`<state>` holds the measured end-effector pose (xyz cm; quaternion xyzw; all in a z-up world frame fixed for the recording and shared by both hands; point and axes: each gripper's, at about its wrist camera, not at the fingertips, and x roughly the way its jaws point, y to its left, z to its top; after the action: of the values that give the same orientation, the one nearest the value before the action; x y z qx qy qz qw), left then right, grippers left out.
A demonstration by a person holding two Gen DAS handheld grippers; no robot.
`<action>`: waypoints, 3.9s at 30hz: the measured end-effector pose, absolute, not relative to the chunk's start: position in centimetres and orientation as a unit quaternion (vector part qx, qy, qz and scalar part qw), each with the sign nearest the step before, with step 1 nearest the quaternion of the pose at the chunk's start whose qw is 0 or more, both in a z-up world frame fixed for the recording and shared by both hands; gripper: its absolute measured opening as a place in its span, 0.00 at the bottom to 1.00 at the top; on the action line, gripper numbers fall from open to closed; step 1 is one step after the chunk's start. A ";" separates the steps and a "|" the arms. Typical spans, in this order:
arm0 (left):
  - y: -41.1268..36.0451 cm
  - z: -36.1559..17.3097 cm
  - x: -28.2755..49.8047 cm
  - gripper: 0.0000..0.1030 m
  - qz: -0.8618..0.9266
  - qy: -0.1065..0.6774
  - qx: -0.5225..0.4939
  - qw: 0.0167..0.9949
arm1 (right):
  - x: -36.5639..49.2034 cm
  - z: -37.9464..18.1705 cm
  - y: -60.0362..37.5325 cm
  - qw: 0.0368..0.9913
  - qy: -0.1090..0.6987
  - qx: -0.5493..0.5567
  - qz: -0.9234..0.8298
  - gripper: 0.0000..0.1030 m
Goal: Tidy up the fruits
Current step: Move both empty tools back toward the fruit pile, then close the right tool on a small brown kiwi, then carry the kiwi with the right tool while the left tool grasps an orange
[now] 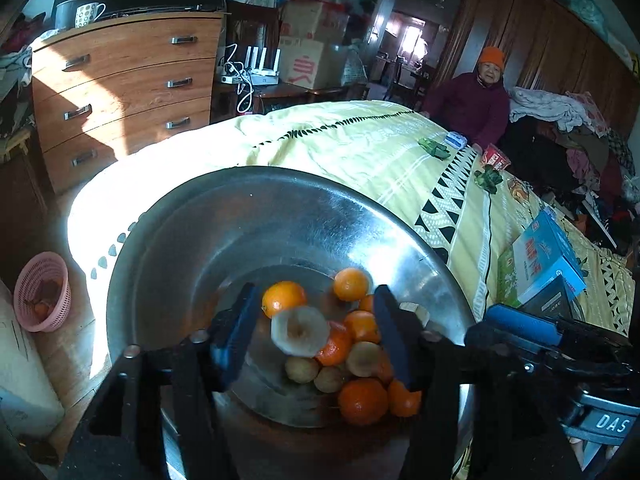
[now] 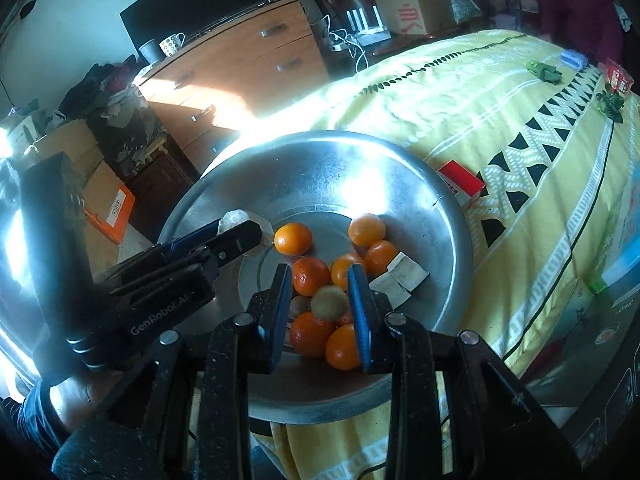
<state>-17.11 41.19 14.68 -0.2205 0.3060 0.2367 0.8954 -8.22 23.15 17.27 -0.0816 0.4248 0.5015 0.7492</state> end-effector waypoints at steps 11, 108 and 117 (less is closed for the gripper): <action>37.4 19.4 -17.5 0.80 0.234 0.247 -0.196 0.920 | -12.6 21.9 10.9 0.814 0.335 -0.050 0.472 0.69; 33.2 24.7 -15.3 0.37 0.144 0.220 -0.139 0.955 | -7.7 26.0 3.9 0.854 0.292 -0.046 0.427 0.26; 39.4 18.7 -16.8 0.37 0.205 0.281 -0.172 0.922 | -9.2 24.1 15.6 0.804 0.319 -0.078 0.496 0.26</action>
<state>-16.84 39.40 18.73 -0.1717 0.2813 0.2046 0.9217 -9.20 15.58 24.05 -0.0783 0.3189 0.4958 0.8040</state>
